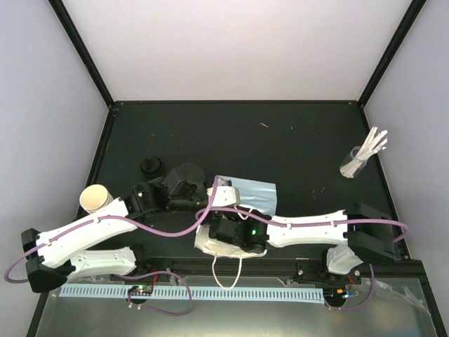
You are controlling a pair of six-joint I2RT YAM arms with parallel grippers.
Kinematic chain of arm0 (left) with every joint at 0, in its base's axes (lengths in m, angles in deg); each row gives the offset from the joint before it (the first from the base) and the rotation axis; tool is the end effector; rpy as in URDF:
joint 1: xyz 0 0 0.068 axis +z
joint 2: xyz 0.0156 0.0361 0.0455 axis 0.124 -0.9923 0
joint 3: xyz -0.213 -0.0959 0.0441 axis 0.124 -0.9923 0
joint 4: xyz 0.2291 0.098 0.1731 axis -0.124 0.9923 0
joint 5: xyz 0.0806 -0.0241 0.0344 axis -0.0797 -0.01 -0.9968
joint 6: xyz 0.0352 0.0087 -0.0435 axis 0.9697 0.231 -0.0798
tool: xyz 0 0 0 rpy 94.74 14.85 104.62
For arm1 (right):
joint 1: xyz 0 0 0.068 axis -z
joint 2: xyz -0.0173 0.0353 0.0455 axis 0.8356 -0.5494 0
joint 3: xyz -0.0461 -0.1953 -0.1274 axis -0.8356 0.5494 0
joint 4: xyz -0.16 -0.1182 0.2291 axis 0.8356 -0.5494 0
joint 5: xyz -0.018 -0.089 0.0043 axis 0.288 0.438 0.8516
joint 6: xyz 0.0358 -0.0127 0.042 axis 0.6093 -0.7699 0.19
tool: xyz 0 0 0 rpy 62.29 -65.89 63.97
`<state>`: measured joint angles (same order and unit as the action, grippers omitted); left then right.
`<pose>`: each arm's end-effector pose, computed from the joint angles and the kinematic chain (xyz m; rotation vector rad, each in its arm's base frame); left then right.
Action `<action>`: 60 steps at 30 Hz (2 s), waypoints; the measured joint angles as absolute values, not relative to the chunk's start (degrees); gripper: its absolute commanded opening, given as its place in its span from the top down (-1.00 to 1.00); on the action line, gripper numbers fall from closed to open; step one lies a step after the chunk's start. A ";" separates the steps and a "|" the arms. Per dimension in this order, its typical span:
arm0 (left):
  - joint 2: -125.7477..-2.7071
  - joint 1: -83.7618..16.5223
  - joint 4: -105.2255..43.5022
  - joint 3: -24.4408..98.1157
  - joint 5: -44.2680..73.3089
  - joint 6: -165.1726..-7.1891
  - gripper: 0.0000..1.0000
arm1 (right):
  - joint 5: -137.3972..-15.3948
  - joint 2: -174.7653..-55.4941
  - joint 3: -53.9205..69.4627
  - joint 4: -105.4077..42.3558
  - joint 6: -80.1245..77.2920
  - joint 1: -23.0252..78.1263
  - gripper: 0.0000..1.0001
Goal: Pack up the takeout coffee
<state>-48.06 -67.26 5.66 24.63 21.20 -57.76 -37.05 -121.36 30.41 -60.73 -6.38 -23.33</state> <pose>0.1333 -0.2527 0.3104 1.5031 1.6402 -0.7087 0.0777 0.3205 0.1304 -1.4166 1.9974 -0.1564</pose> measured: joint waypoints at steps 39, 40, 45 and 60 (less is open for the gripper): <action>-50.23 -67.96 12.15 29.18 20.78 -64.34 0.97 | -31.22 -133.95 26.44 -57.63 -4.05 -18.04 0.98; -50.34 -67.96 12.19 29.22 20.56 -64.40 0.97 | -30.89 -134.06 26.22 -57.89 -3.65 -17.78 0.98; -50.60 -68.00 11.89 29.42 19.84 -64.73 0.97 | -31.35 -133.14 26.52 -58.11 -3.41 -17.19 0.98; -50.82 -68.77 8.83 30.91 19.23 -66.74 0.32 | -34.67 -124.42 29.89 -59.27 -5.27 -19.20 0.98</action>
<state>-50.82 -68.77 8.83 30.91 19.23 -66.74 -34.67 -124.42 29.89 -59.27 -5.27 -19.20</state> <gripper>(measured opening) 0.189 0.023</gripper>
